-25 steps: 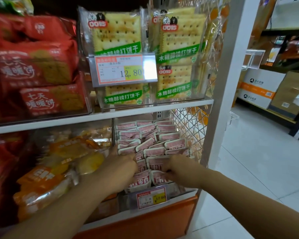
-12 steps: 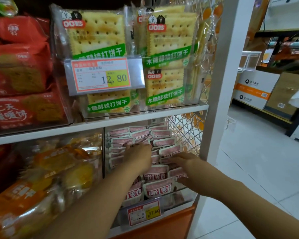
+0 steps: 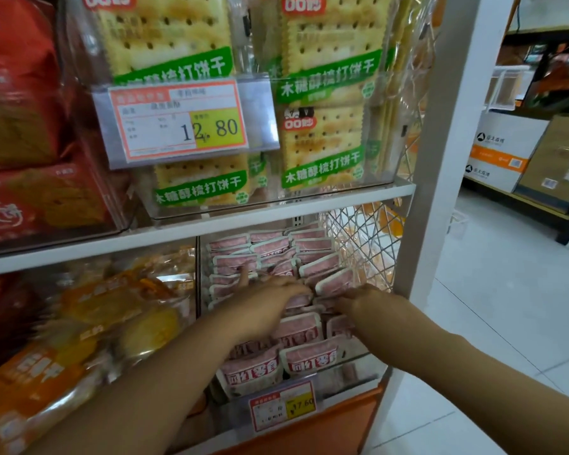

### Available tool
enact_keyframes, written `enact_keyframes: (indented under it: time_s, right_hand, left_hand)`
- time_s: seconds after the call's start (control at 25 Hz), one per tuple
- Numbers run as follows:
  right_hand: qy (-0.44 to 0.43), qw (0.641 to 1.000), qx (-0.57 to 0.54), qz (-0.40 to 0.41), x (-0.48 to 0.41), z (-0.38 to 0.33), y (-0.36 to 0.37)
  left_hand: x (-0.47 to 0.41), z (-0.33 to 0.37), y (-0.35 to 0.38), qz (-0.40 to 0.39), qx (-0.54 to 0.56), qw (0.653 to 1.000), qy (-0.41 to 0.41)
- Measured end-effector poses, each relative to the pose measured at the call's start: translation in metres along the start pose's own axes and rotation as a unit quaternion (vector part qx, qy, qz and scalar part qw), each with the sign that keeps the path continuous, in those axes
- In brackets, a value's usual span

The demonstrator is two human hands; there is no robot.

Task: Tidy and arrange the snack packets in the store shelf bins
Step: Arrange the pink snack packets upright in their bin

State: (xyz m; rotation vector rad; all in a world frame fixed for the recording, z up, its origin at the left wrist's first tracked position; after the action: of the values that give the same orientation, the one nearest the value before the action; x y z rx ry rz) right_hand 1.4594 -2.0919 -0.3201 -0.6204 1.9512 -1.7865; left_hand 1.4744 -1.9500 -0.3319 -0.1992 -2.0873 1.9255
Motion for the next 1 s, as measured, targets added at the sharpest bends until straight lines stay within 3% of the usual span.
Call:
enact_keyframes:
  time_s: [0.16,0.24,0.36,0.44,0.52,0.72,0.88,1.0]
  right_hand:
    - [0.027,0.997,-0.056,-0.054,-0.005,0.005,-0.001]
    - [0.023,0.997,-0.075,-0.019,-0.015,0.006,-0.020]
    - [0.017,0.998,-0.052,0.031,-0.047,0.009,-0.031]
    - [0.021,0.999,-0.013,-0.022,-0.065,0.009,-0.015]
    - [0.024,0.998,0.007,-0.058,-0.074,0.011,0.000]
    - [0.008,0.997,0.053,-0.047,-0.073,0.013,-0.008]
    - [-0.016,0.995,0.080,-0.064,-0.061,0.007,-0.013]
    - [-0.025,0.995,0.029,-0.097,-0.056,0.008,-0.020]
  left_hand:
    - [0.003,-0.006,0.003,-0.008,0.011,1.000,-0.006]
    - [0.007,-0.015,0.004,0.020,0.050,0.998,-0.017]
    - [0.006,-0.023,-0.003,0.065,0.068,0.994,-0.064]
    - [0.000,-0.019,-0.006,0.074,0.035,0.993,-0.080]
    - [-0.007,-0.015,-0.007,0.058,0.019,0.995,-0.078]
    - [-0.021,-0.009,-0.006,-0.048,0.064,0.995,-0.064]
    - [-0.026,-0.008,-0.003,-0.036,0.088,0.992,-0.079]
    - [-0.022,-0.017,-0.001,-0.017,0.134,0.988,-0.072]
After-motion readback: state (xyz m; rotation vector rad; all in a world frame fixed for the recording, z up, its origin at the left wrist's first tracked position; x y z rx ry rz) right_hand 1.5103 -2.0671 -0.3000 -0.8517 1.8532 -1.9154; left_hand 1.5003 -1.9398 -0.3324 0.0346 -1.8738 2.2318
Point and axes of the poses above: each hand's wrist, its own x-axis away from the middle knuckle, its own y-axis out of the palm, z = x × y, the point moved 6 cm from there along -x, towards the middle knuckle, and after that the axes turned 8 degrees about -x, right-handed, at the moved point
